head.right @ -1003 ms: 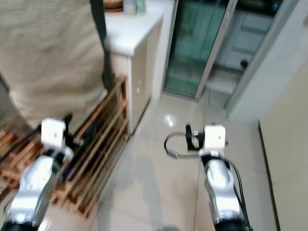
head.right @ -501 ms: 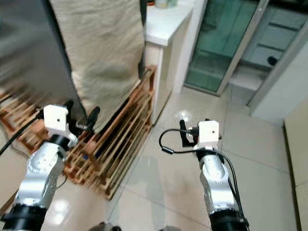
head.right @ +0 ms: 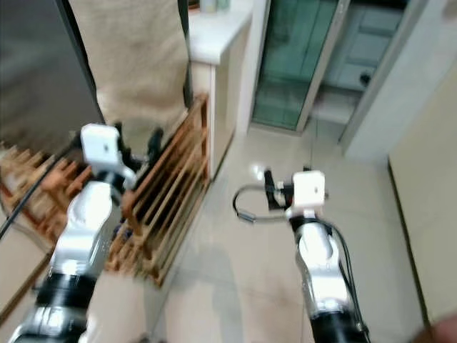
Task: Restocking fridge
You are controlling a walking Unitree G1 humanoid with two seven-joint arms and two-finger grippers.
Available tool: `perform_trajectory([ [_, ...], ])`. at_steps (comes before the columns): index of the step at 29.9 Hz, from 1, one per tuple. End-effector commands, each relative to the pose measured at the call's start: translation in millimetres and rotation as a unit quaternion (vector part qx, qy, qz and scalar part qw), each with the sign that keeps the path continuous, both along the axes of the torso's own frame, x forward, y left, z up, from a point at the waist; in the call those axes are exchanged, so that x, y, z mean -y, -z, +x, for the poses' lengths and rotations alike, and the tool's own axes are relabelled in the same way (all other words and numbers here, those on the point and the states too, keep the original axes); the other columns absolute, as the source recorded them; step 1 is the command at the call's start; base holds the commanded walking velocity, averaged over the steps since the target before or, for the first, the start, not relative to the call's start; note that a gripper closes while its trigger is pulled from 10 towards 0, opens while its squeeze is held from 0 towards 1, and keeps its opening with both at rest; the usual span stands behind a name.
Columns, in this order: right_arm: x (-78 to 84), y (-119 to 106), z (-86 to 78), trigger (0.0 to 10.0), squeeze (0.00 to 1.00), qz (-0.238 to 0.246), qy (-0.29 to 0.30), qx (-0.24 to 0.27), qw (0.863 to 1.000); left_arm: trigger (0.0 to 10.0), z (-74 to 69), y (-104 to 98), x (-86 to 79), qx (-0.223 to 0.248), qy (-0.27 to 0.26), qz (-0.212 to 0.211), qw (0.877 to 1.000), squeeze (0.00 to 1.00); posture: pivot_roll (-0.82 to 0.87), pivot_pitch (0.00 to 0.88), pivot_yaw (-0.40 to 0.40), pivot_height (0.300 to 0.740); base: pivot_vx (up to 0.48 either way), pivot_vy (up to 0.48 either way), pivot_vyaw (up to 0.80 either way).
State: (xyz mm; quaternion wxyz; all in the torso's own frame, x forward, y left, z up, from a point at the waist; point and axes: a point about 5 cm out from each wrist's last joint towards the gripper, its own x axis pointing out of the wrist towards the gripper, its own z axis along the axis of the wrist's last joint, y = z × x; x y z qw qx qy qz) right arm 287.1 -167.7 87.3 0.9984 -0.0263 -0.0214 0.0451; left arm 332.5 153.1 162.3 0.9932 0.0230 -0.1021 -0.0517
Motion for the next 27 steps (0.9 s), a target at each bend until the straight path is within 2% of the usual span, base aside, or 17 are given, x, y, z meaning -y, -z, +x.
perform_trajectory([
  [1, 4.3, -12, -8.4, 10.0, 0.00, -0.008, 0.007, 0.026, 1.000, 10.0, -12.6, 16, -7.3, -0.017, 0.012, 0.012, 1.000, 0.00, -0.17, 0.000, 0.010, 0.740, 0.000, 0.000, 0.00],
  [3, 6.5, -19, -24.6, 10.0, 0.00, -0.025, 0.007, 0.050, 0.998, 10.0, -31.2, 29, -18.2, -0.017, 0.027, 0.021, 0.999, 0.00, -0.18, 0.000, 0.017, 0.740, 0.000, 0.000, 0.00],
  [4, 9.8, -21, -39.6, 10.0, 0.00, -0.043, 0.001, 0.056, 0.997, 10.0, -47.0, 44, -30.0, -0.037, 0.028, 0.020, 0.999, 0.00, -0.18, 0.000, 0.016, 0.740, 0.000, 0.000, 0.00],
  [6, 14.2, -22, -58.8, 10.0, 0.00, -0.062, -0.006, 0.057, 0.996, 10.0, -70.1, 62, -44.9, -0.066, 0.027, 0.018, 0.997, 0.00, -0.19, 0.000, 0.015, 0.740, 0.000, 0.000, 0.00],
  [7, 14.2, -22, -58.8, 10.0, 0.00, -0.062, -0.006, 0.057, 0.996, 10.0, -70.1, 62, -44.9, -0.066, 0.027, 0.018, 0.997, 0.00, -0.19, 0.000, 0.015, 0.740, 0.000, 0.000, 0.00],
  [8, 26.2, -20, -73.6, 10.0, 0.00, -0.058, 0.013, 0.046, 0.997, 10.0, -101.2, 77, -54.7, -0.091, 0.017, 0.024, 0.995, 0.00, -0.19, 0.000, 0.013, 0.740, 0.000, 0.000, 0.00],
  [10, 36.1, -19, -82.4, 10.0, 0.00, -0.057, 0.028, 0.041, 0.997, 10.0, -119.2, 81, -54.2, -0.104, 0.005, 0.032, 0.994, 0.00, -0.20, 0.000, 0.006, 0.740, 0.000, 0.000, 0.00],
  [13, 37.1, -19, -83.2, 10.0, 0.00, -0.055, 0.032, 0.034, 0.997, 10.0, -120.0, 79, -50.9, -0.105, -0.018, 0.027, 0.994, 0.00, -0.20, 0.000, 0.000, 0.740, 0.000, 0.000, 0.00],
  [17, 34.1, -22, -76.9, 10.0, 0.00, -0.036, 0.041, 0.032, 0.998, 10.0, -103.7, 59, -52.7, -0.063, -0.045, -0.012, 0.997, 0.00, -0.19, 0.000, -0.004, 0.740, 0.000, 0.000, 0.00],
  [19, 25.9, -33, -71.2, 10.0, 0.00, -0.023, 0.035, 0.050, 0.998, 10.0, -89.9, 32, -50.6, -0.023, -0.057, -0.059, 0.996, 0.00, -0.19, 0.000, -0.004, 0.740, 0.000, 0.000, 0.00],
  [20, 21.4, -40, -68.5, 10.0, 0.00, -0.017, 0.032, 0.062, 0.997, 10.0, -83.4, 16, -46.3, 0.000, -0.053, -0.066, 0.996, 0.00, -0.18, 0.000, -0.006, 0.740, 0.341, 0.000, 0.00],
  [22, 15.1, -50, -65.2, 10.0, 0.00, -0.015, 0.021, 0.081, 0.996, 10.0, -76.4, -4, -36.6, 0.027, -0.039, -0.067, 0.997, 0.00, -0.18, 0.000, -0.007, 0.740, 0.458, 0.000, 0.00],
  [27, 12.4, -56, -59.7, 10.0, 0.00, -0.014, 0.015, 0.088, 0.996, 10.0, -70.4, -13, -25.7, 0.043, -0.033, -0.058, 0.997, 0.00, -0.18, 0.000, -0.010, 0.740, 0.472, 0.000, 0.00],
])
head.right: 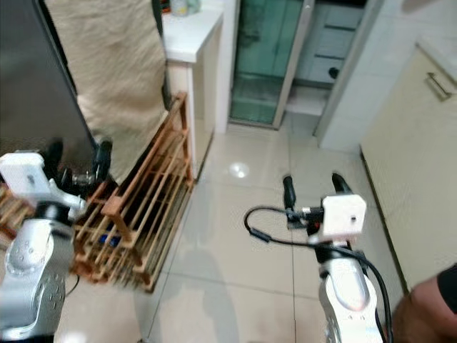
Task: Restocking fridge
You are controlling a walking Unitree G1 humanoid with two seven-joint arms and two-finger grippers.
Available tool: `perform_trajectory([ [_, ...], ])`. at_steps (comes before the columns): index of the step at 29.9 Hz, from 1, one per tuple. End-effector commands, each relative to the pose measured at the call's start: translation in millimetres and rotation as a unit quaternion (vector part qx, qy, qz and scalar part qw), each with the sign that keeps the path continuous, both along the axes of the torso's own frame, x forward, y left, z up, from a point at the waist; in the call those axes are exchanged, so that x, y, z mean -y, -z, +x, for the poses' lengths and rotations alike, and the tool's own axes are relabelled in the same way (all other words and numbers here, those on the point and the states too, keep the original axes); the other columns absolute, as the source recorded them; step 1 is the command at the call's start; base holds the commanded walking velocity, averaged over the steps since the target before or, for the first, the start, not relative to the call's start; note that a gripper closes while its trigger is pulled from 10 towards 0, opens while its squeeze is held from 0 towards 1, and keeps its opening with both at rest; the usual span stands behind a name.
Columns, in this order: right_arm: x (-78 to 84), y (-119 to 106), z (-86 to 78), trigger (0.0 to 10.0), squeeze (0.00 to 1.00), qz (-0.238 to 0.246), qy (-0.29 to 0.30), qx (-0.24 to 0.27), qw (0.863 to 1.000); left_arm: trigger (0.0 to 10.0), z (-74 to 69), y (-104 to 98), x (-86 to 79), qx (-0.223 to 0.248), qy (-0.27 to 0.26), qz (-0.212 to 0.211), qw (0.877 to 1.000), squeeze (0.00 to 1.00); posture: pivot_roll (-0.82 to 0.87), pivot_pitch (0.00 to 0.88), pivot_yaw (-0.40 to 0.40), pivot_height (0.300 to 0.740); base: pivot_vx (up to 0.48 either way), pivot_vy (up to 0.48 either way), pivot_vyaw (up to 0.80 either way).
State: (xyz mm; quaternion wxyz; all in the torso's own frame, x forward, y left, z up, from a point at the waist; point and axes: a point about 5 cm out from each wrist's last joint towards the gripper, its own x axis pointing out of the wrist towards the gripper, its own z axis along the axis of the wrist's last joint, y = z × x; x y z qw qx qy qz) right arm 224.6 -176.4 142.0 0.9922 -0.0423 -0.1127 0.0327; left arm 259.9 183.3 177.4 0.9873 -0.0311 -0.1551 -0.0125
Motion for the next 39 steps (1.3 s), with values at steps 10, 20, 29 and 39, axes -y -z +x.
perform_trajectory([
  [10, -2.2, -11, 20.4, 10.0, 0.00, -0.010, -0.014, 0.007, 1.000, 10.0, 11.1, -12, 0.4, -0.018, -0.046, -0.029, 0.998, 0.00, -0.18, 0.000, -0.009, 0.740, 0.354, 0.199, 0.00],
  [20, -11.2, -8, 29.9, 10.0, 0.00, -0.006, -0.039, -0.003, 0.999, 10.0, 20.6, -25, -5.0, -0.001, -0.070, -0.012, 0.997, 0.00, -0.17, 0.000, -0.006, 0.740, 0.000, 0.048, 0.00],
  [29, -14.0, 0, 30.4, 10.0, 0.00, -0.006, -0.047, -0.019, 0.999, 10.0, 22.1, -19, -4.4, -0.020, -0.091, 0.002, 0.996, 0.00, -0.17, 0.000, -0.006, 0.740, 0.000, 0.000, 0.00],
  [39, -17.6, 6, 35.0, 10.0, 0.00, -0.002, -0.052, -0.031, 0.998, 10.0, 56.3, -7, 20.6, -0.050, -0.068, 0.040, 0.996, 0.00, -0.17, 0.000, 0.002, 0.740, 0.000, 0.000, 0.00],
])
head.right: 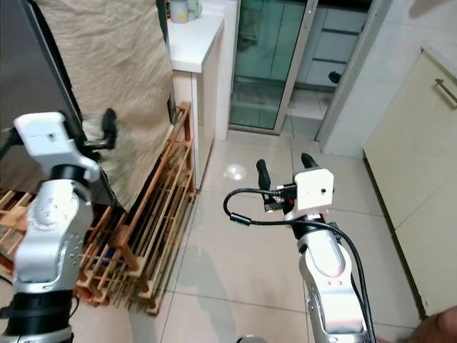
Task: Restocking fridge
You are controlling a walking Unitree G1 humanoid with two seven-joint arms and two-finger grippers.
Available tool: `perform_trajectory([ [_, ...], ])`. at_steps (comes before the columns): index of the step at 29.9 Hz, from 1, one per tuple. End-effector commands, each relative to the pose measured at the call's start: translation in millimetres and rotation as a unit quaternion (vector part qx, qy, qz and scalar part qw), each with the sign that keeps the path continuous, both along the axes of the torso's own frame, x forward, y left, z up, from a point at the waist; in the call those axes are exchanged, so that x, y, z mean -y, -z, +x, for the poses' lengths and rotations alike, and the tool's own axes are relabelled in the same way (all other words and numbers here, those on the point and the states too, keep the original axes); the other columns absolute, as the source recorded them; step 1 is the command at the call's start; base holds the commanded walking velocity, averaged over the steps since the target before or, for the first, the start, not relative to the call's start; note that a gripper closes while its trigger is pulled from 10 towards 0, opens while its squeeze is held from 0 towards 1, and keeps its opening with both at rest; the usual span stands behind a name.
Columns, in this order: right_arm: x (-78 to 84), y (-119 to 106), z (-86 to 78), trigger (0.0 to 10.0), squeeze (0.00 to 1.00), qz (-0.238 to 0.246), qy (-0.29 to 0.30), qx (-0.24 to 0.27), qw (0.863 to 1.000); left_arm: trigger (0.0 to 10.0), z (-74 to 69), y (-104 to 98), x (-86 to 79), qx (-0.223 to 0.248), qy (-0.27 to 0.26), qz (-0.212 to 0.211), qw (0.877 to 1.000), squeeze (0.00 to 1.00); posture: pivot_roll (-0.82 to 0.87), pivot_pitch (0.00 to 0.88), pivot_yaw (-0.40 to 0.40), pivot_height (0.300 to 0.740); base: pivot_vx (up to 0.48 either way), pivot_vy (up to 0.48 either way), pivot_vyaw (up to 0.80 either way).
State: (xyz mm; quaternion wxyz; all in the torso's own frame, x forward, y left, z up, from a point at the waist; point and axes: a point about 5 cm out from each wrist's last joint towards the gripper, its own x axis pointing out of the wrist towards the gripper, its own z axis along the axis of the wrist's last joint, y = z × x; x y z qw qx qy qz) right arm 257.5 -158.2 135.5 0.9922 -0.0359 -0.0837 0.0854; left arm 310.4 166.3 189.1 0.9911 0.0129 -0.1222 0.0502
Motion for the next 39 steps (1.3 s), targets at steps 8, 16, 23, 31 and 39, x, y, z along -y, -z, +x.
perform_trajectory([
  [8, 1.8, 1, 1.4, 10.0, 0.00, -0.001, 0.004, -0.002, 1.000, 10.0, 13.7, 6, -2.6, -0.027, -0.032, 0.003, 0.999, 0.00, -0.18, 0.000, 0.008, 0.740, 0.000, 0.000, 0.00],
  [16, 1.4, 4, 0.9, 10.0, 0.00, 0.000, 0.003, -0.007, 1.000, 10.0, 16.8, 17, -4.4, -0.059, -0.044, -0.067, 0.995, 0.00, -0.18, 0.000, 0.008, 0.740, 0.000, 0.000, 0.00],
  [23, 1.5, 4, 1.7, 10.0, 0.00, -0.001, 0.002, -0.009, 1.000, 10.0, 20.1, 22, -6.2, -0.071, -0.048, -0.067, 0.994, 0.00, -0.18, 0.000, 0.006, 0.740, 0.000, 0.000, 0.00],
  [31, -1.1, 3, 3.5, 10.0, 0.00, -0.002, -0.005, -0.007, 1.000, 10.0, 39.9, 16, 42.9, -0.065, 0.134, -0.024, 0.989, 0.00, -0.18, 0.000, 0.000, 0.740, 0.000, 0.000, 0.00],
  [39, -2.7, 3, 5.4, 10.0, 0.00, 0.004, -0.009, -0.009, 1.000, 10.0, 39.8, 1, 115.3, -0.033, 0.350, -0.056, 0.934, 0.00, -0.19, 0.000, -0.002, 0.740, 0.000, 0.000, 0.00],
])
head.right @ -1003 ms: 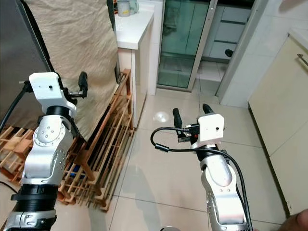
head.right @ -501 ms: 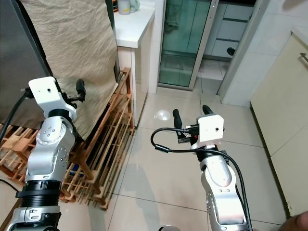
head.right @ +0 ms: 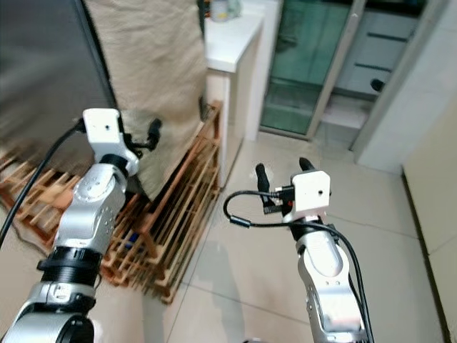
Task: Restocking fridge
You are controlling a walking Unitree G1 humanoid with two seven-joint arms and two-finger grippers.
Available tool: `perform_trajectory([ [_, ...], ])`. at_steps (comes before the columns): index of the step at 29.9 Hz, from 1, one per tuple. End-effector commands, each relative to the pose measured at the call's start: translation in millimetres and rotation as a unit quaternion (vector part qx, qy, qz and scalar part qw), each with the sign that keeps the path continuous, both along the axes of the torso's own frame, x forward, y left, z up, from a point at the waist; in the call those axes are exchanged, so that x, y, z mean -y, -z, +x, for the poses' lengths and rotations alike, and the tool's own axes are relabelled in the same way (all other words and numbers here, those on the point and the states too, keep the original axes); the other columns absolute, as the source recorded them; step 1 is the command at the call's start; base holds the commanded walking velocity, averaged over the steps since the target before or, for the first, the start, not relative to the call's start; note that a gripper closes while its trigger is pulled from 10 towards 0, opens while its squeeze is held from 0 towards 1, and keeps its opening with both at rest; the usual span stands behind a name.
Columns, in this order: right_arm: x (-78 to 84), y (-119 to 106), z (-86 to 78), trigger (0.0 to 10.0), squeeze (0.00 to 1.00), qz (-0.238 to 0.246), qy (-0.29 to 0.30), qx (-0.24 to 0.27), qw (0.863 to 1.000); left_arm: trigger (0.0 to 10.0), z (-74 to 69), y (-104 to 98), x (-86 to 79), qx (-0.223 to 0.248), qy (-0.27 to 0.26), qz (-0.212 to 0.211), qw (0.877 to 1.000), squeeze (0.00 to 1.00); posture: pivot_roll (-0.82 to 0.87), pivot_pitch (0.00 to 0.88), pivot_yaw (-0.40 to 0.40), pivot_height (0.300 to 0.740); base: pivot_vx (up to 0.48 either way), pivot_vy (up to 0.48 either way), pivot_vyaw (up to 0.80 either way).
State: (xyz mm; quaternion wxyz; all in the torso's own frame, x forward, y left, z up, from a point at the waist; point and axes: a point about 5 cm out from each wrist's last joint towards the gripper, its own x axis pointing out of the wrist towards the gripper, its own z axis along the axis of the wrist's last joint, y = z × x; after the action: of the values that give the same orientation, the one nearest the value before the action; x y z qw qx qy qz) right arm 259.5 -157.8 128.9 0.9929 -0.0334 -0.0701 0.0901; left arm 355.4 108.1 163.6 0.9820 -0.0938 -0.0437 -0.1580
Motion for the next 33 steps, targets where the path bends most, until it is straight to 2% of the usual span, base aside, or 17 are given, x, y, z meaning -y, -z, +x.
perform_trajectory([
  [1, -2.4, -3, 3.3, 10.0, 0.00, 0.011, -0.001, 0.003, 1.000, 10.0, -8.2, -22, 71.2, 0.048, 0.164, -0.008, 0.985, 0.00, -0.20, 0.000, 0.004, 0.740, 0.000, 0.000, 0.00],
  [4, -5.5, -5, 0.6, 10.0, 0.00, 0.015, -0.003, 0.005, 1.000, 10.0, -21.1, -20, 105.3, 0.043, 0.239, -0.043, 0.969, 0.00, -0.21, 0.000, 0.014, 0.740, 0.000, 0.000, 0.00],
  [5, -5.5, -5, 0.6, 10.0, 0.00, 0.015, -0.003, 0.005, 1.000, 10.0, -21.1, -20, 105.3, 0.043, 0.239, -0.043, 0.969, 0.00, -0.21, 0.000, 0.014, 0.740, 0.000, 0.000, 0.00],
  [6, -5.6, -5, -2.0, 10.0, 0.00, 0.018, -0.001, 0.005, 1.000, 10.0, -34.2, -25, 126.6, 0.052, 0.299, -0.085, 0.949, 0.00, -0.25, 0.000, 0.026, 0.740, 0.000, 0.000, 0.00],
  [7, -5.6, -5, -2.0, 10.0, 0.00, 0.018, -0.001, 0.005, 1.000, 10.0, -34.2, -25, 126.6, 0.052, 0.299, -0.085, 0.949, 0.00, -0.25, 0.000, 0.026, 0.740, 0.000, 0.000, 0.00],
  [9, -5.0, -4, -5.3, 10.0, 0.00, 0.020, 0.002, 0.003, 1.000, 10.0, -41.8, -31, 136.0, 0.058, 0.342, -0.119, 0.930, 0.00, -0.26, 0.000, 0.035, 0.740, 0.000, 0.000, 0.00],
  [11, -5.5, -5, -9.4, 10.0, 0.00, 0.012, 0.000, 0.007, 1.000, 10.0, -36.8, -32, 130.3, 0.064, 0.335, -0.107, 0.934, 0.00, -0.27, 0.000, 0.041, 0.740, 0.000, 0.000, 0.00],
  [13, -3.1, -6, -10.9, 10.0, 0.00, 0.011, 0.005, 0.006, 1.000, 10.0, -26.5, -34, 111.9, 0.067, 0.305, -0.111, 0.943, 0.00, -0.27, 0.000, 0.044, 0.740, 0.000, 0.000, 0.00],
  [15, 1.4, -3, -9.6, 10.0, 0.00, 0.017, 0.016, -0.001, 1.000, 10.0, -15.1, -30, 78.8, 0.072, 0.249, -0.086, 0.962, 0.00, -0.26, 0.000, 0.042, 0.740, 0.000, 0.000, 0.00],
  [19, 2.3, -1, -7.4, 10.0, 0.00, 0.018, 0.016, -0.005, 1.000, 10.0, -6.9, -25, 30.8, 0.082, 0.159, -0.053, 0.982, 0.00, -0.24, 0.000, 0.036, 0.740, 0.000, 0.000, 0.00],
  [20, 1.6, 1, -6.4, 10.0, 0.00, 0.019, 0.013, -0.010, 1.000, 10.0, -4.5, -25, -1.4, 0.088, 0.088, -0.058, 0.991, 0.00, -0.22, 0.000, 0.026, 0.740, 0.000, 0.000, 0.00],
  [21, 1.6, 1, -6.4, 10.0, 0.00, 0.019, 0.013, -0.010, 1.000, 10.0, -4.5, -25, -1.4, 0.088, 0.088, -0.058, 0.991, 0.00, -0.22, 0.000, 0.026, 0.740, 0.000, 0.000, 0.00],
  [22, 0.6, 2, -5.5, 10.0, 0.00, 0.021, 0.011, -0.013, 1.000, 10.0, -5.4, -25, -19.6, 0.093, 0.052, -0.052, 0.993, 0.00, -0.22, 0.000, 0.023, 0.740, 0.000, 0.000, 0.00],
  [24, -1.0, 4, -2.2, 10.0, 0.00, 0.028, 0.008, -0.021, 0.999, 10.0, -15.9, -20, -58.2, 0.097, -0.010, -0.017, 0.995, 0.00, -0.18, 0.000, 0.009, 0.740, 0.000, 0.000, 0.00],
  [25, -1.0, 4, -2.2, 10.0, 0.00, 0.028, 0.008, -0.021, 0.999, 10.0, -15.9, -20, -58.2, 0.097, -0.010, -0.017, 0.995, 0.00, -0.18, 0.000, 0.009, 0.740, 0.000, 0.000, 0.00],
  [27, 0.7, 6, 3.1, 10.0, 0.00, 0.030, 0.006, -0.027, 0.999, 10.0, -38.0, -5, -90.3, 0.080, -0.019, 0.029, 0.996, 0.00, -0.14, 0.000, 0.001, 0.740, 0.000, 0.000, 0.00],
  [33, 11.4, 10, 16.2, 10.0, 0.00, 0.047, 0.018, -0.041, 0.998, 10.0, -73.3, 11, -124.5, 0.023, 0.046, 0.099, 0.994, 0.00, -0.07, 0.000, -0.031, 0.740, 0.000, 0.000, 0.00],
])
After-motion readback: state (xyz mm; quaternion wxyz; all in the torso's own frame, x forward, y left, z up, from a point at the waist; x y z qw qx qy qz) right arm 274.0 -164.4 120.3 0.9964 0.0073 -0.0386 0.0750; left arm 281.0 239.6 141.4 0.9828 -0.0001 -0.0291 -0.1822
